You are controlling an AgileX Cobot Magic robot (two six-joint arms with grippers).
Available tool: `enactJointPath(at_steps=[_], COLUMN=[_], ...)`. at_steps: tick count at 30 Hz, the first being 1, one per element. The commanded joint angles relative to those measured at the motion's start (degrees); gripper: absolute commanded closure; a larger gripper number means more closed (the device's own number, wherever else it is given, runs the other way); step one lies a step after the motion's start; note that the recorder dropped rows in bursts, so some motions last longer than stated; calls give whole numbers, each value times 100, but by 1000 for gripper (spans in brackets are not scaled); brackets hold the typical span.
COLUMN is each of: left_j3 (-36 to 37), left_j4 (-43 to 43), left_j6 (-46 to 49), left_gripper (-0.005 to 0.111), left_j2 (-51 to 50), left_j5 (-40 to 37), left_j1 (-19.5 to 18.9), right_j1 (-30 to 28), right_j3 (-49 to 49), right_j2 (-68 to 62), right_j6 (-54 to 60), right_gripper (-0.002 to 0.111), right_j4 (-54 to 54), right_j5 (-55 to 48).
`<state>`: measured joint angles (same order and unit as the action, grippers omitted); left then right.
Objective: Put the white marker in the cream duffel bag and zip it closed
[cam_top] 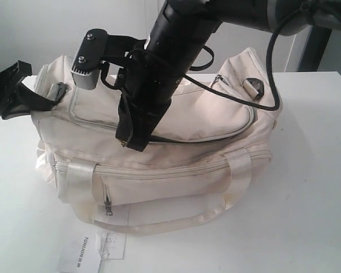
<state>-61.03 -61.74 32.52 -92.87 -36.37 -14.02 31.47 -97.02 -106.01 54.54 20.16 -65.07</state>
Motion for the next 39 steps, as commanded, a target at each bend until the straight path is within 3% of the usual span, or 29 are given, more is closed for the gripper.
enactJointPath(at_steps=[1, 3, 6, 11, 13, 16, 19, 25, 31, 35, 39], left_j3=[31, 31, 31, 21, 21, 21, 21, 31, 56, 263, 548], left_j4=[-31, -31, -31, 334, 511, 564, 719, 629, 1083, 963, 862], left_j6=[137, 137, 157, 187, 20, 167, 931, 3916, 6374, 6728, 7066], left_gripper=[107, 103, 87, 32, 23, 23, 33, 54, 51, 49, 49], left_j2=[22, 22, 22, 158, 330, 760, 1320, 1879, 1890, 1879, 1871], left_j5=[211, 221, 221, 279, 361, 364, 274, -1211, -2674, -2255, -1318], left_j1=[-129, -129, -129, -129, -191, -347, -372, -163, 310, 741, 1221], right_j1=[-95, -95, -95, -95, -95, -95, -95, -95, -95, -95, -95], right_j3=[52, 52, 52, 52, 52, 52, 52, 52, 52, 52, 52], right_j2=[93, 81, 68, 70, 70, 70, 60, 61, 61, 61, 61], right_j6=[319, 332, 332, 322, 322, 322, 322, 373, 373, 373, 373], right_gripper=[108, 108, 108, 108, 108, 108, 108, 108, 108, 108, 108], right_j4=[457, 610, 608, 690, 797, 964, 990, 990, 979, 990, 1001], right_j5=[-490, -490, -490, -490, -490, -490, -490, -490, -490, -490, -490])
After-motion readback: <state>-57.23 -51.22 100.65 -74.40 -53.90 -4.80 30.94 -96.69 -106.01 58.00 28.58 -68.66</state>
